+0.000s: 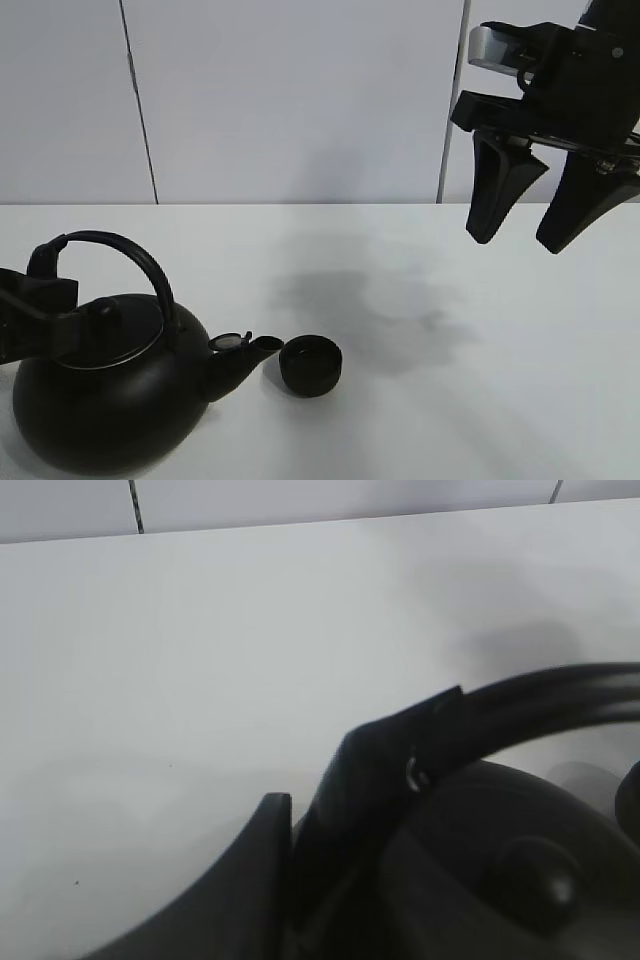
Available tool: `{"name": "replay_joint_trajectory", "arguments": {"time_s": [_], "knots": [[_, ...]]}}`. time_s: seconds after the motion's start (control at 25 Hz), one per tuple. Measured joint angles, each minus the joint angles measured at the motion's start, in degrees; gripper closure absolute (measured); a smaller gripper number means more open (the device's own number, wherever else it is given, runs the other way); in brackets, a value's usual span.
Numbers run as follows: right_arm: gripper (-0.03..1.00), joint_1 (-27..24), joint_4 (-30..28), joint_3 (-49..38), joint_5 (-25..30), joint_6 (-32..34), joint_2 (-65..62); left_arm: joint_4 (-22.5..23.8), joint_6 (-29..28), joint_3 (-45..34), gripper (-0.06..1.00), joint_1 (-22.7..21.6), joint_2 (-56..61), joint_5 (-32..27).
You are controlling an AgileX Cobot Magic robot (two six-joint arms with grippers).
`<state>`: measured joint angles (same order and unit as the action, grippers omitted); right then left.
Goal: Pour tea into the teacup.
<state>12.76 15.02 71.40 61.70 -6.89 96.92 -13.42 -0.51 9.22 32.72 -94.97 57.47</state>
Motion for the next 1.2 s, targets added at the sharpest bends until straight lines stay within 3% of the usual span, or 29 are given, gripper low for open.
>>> {"name": "replay_joint_trajectory", "arguments": {"time_s": [0.24,0.6,0.76,1.2], "knots": [[0.52,0.00,0.00,0.00,0.00,0.00,0.00,0.22,-0.77,0.00,0.78,0.00,0.42,-0.80],[0.52,0.00,0.00,0.00,-0.10,0.00,0.00,0.55,-2.60,-2.28,0.62,0.00,0.42,2.01],[0.52,0.00,-0.05,0.00,-0.11,0.00,0.00,0.61,-5.26,-6.54,0.61,0.00,0.46,7.35],[0.52,0.00,0.00,0.00,-0.11,0.00,0.00,6.03,-10.54,-9.32,0.61,0.00,1.13,8.04]]}}
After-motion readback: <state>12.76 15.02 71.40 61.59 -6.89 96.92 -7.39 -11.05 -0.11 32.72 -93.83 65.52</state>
